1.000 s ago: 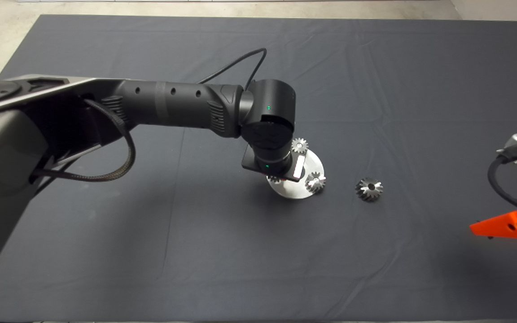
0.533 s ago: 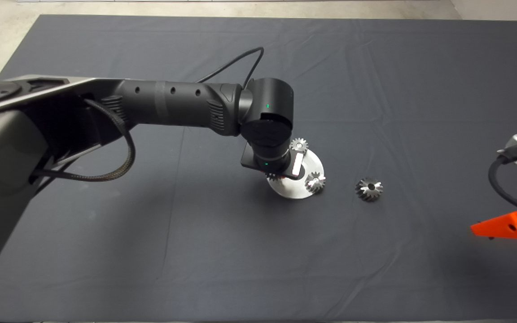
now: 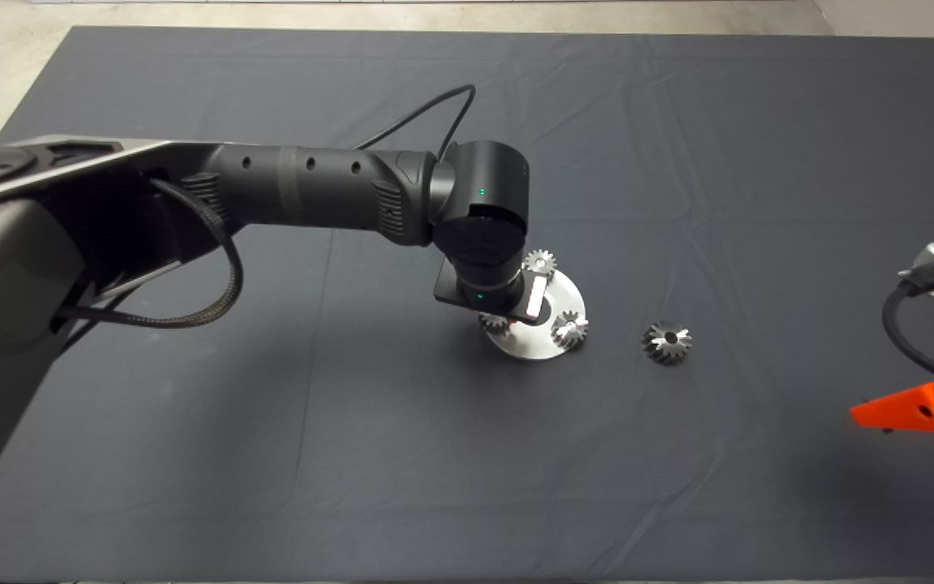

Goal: Remove an incorrectly installed larger gear and replace it with the correct smaller gear

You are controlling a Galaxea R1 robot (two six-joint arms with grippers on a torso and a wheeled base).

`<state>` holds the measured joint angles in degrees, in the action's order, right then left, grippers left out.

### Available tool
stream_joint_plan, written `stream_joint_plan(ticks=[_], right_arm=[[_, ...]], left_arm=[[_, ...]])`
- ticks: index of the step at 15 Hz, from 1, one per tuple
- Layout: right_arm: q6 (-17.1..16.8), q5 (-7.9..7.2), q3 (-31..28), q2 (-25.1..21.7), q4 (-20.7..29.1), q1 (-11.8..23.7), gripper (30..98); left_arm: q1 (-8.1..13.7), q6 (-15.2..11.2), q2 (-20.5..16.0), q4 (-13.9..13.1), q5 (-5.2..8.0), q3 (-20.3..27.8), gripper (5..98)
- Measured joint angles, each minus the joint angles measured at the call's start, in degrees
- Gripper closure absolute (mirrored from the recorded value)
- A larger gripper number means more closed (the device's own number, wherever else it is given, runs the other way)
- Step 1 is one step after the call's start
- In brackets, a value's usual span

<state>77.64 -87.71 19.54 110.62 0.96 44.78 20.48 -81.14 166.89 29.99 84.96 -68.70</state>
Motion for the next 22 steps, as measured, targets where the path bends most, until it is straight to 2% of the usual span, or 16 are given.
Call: stream_joint_plan(ticks=[2, 4, 5, 7, 8, 9, 11, 12, 13, 14, 15, 16, 18, 20, 22], right_arm=[[0.0, 0.0, 0.0, 0.0, 0.0, 0.0, 40.8], [0.0, 0.01, 0.0, 0.0, 0.0, 0.0, 40.8], [0.0, 0.0, 0.0, 0.0, 0.0, 0.0, 40.8], [0.0, 0.01, 0.0, -0.2, 0.0, 0.0, 40.8], [0.0, -0.05, 0.0, -0.6, 0.0, 0.0, 40.8], [0.0, -0.05, 0.0, -1.1, 0.0, 0.0, 40.7], [0.0, 0.01, 0.0, -1.5, 0.0, 0.0, 39.3], [0.0, 0.03, 0.0, -1.8, 0.0, 0.0, 36.8], [0.0, -0.33, 0.0, -2.0, 0.0, 0.0, 36.2], [0.0, -0.21, -0.1, -2.0, 0.0, 0.0, 36.0], [0.0, -0.13, -0.1, -1.9, 0.1, 0.0, 32.5], [0.0, -0.02, -0.1, -1.6, 0.0, 0.0, 30.7], [0.0, 0.2, -0.3, -1.6, 0.1, -0.1, 30.7], [0.0, -0.13, -0.5, -1.8, 0.2, -0.1, 30.7], [0.0, -0.04, -0.6, -1.4, 0.3, -0.2, 30.7]], left_arm=[[0.0, 0.0, -0.5, 0.0, -0.04, 1.4, 55.1], [1.5, -0.3, -2.0, -0.2, 0.01, 4.5, 54.2], [3.6, -0.7, -3.3, -0.8, 0.02, 6.6, 50.9], [8.4, -1.6, -8.1, -2.3, 0.0, 12.9, 49.9], [9.7, -2.2, -10.9, -3.1, 0.21, 17.6, 47.8], [9.9, -3.5, -13.8, -4.3, 0.31, 23.3, 44.8], [10.4, -5.2, -21.4, -8.7, -0.22, 34.2, 44.7], [11.6, -6.0, -27.3, -10.7, -0.32, 38.4, 41.1], [13.1, -6.5, -34.2, -12.6, 0.06, 41.0, 39.9], [14.1, -6.6, -40.3, -14.7, 1.07, 42.8, 39.9], [14.7, -6.5, -45.4, -17.9, 1.97, 44.6, 37.7], [15.0, -6.0, -49.2, -21.4, 2.3, 46.7, 35.7], [16.4, -3.2, -52.8, -26.9, 2.14, 50.1, 35.6], [19.5, -1.4, -52.9, -27.5, 2.11, 50.5, 30.5], [22.1, -0.8, -52.4, -27.7, 2.23, 50.6, 30.3]])
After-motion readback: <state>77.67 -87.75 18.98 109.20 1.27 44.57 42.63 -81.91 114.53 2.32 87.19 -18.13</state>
